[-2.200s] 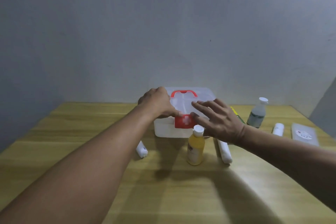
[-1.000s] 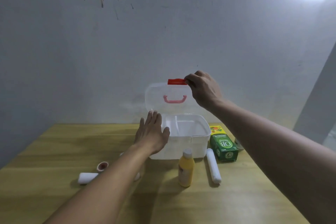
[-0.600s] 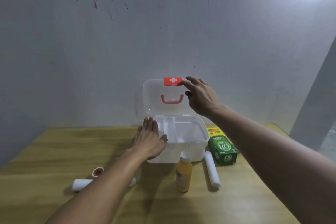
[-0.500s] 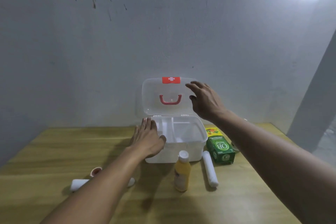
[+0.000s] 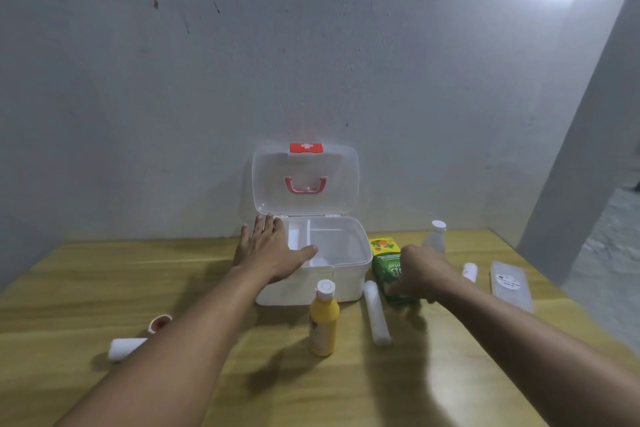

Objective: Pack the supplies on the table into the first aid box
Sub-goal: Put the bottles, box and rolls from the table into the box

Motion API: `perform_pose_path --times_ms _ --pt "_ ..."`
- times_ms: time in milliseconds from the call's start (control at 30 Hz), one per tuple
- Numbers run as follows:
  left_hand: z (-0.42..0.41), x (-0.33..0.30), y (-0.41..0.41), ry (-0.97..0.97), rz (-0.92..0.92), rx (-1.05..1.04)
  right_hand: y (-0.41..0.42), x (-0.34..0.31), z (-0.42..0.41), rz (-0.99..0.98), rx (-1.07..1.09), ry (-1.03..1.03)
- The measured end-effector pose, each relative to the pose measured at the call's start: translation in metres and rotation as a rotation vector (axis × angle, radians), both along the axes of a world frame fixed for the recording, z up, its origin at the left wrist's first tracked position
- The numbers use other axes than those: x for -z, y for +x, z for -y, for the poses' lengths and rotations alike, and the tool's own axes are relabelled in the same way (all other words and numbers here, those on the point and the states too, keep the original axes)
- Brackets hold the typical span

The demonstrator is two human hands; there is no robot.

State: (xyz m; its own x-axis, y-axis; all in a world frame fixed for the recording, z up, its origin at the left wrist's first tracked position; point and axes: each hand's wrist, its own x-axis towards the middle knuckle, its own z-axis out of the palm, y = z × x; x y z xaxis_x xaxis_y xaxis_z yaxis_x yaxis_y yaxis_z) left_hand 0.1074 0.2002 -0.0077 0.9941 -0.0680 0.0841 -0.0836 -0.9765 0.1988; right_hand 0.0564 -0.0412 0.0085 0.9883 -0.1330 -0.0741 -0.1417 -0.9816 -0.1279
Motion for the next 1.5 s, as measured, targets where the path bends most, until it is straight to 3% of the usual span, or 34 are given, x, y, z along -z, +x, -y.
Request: perform_pose_path --times_ms 233,467,700,1033,1500 --pt "0.0 0.0 0.0 0.021 -0.005 0.007 0.0 -0.049 0.004 0.19 0.048 -0.069" --pt "-0.002 0.002 0.002 0.04 -0.028 0.016 0.0 -0.104 -0.021 0.272 -0.166 -0.138" --pt "-0.002 0.004 0.004 0.131 -0.028 0.038 0.034 -0.071 -0.065 0.06 -0.368 -0.033" --pt "-0.001 0.007 0.006 0.156 -0.027 0.045 0.072 -0.009 -0.089 0.02 -0.484 -0.008" --pt "0.003 -0.004 0.006 0.14 0.009 0.07 0.07 -0.009 -0.073 0.033 -0.41 0.21"
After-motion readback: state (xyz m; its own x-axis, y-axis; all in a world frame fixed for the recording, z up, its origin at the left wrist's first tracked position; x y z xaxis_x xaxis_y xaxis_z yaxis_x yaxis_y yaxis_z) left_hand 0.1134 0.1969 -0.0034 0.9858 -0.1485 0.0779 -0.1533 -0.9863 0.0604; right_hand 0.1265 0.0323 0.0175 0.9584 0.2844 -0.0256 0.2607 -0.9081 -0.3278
